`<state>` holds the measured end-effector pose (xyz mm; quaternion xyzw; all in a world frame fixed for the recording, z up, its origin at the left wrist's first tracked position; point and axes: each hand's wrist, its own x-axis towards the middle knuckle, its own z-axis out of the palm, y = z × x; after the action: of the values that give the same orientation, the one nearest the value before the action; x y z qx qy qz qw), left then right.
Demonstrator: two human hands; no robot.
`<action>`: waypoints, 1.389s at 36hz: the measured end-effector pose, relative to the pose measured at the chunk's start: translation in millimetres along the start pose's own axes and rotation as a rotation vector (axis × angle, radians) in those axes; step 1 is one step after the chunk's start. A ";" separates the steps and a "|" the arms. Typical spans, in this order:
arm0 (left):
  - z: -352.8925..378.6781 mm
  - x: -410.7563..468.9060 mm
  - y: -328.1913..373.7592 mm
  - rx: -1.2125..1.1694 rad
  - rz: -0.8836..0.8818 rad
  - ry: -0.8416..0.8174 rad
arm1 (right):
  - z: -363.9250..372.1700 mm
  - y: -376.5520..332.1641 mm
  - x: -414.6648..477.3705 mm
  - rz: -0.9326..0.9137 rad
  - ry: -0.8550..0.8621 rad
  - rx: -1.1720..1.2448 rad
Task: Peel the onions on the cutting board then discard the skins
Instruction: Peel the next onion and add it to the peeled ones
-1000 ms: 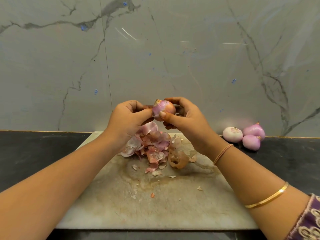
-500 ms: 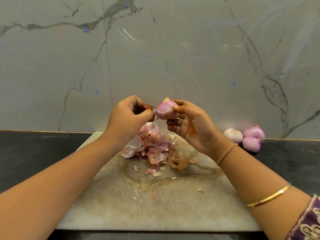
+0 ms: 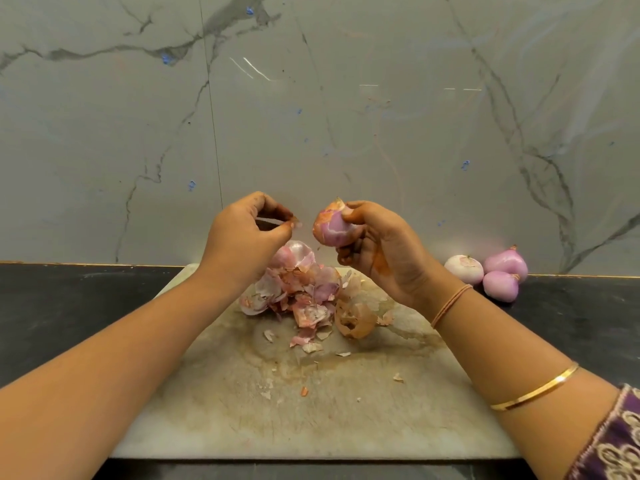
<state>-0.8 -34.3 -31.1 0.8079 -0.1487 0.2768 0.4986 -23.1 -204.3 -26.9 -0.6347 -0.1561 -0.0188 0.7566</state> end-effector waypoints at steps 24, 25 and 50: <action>5.5 -10.2 11.3 -0.184 -0.030 -0.069 | 2.7 3.7 0.8 -0.056 -0.019 -0.194; 5.4 -10.3 11.4 -0.183 -0.022 -0.064 | 3.2 3.9 0.9 -0.055 -0.021 -0.194; 10.5 -12.3 15.5 -0.429 -0.173 -0.094 | -0.5 4.4 1.4 -0.100 -0.017 -0.294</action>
<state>-15.5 -51.2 -30.9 0.7053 -0.1574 0.1572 0.6731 -20.7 -203.7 -30.8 -0.7301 -0.1892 -0.0737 0.6524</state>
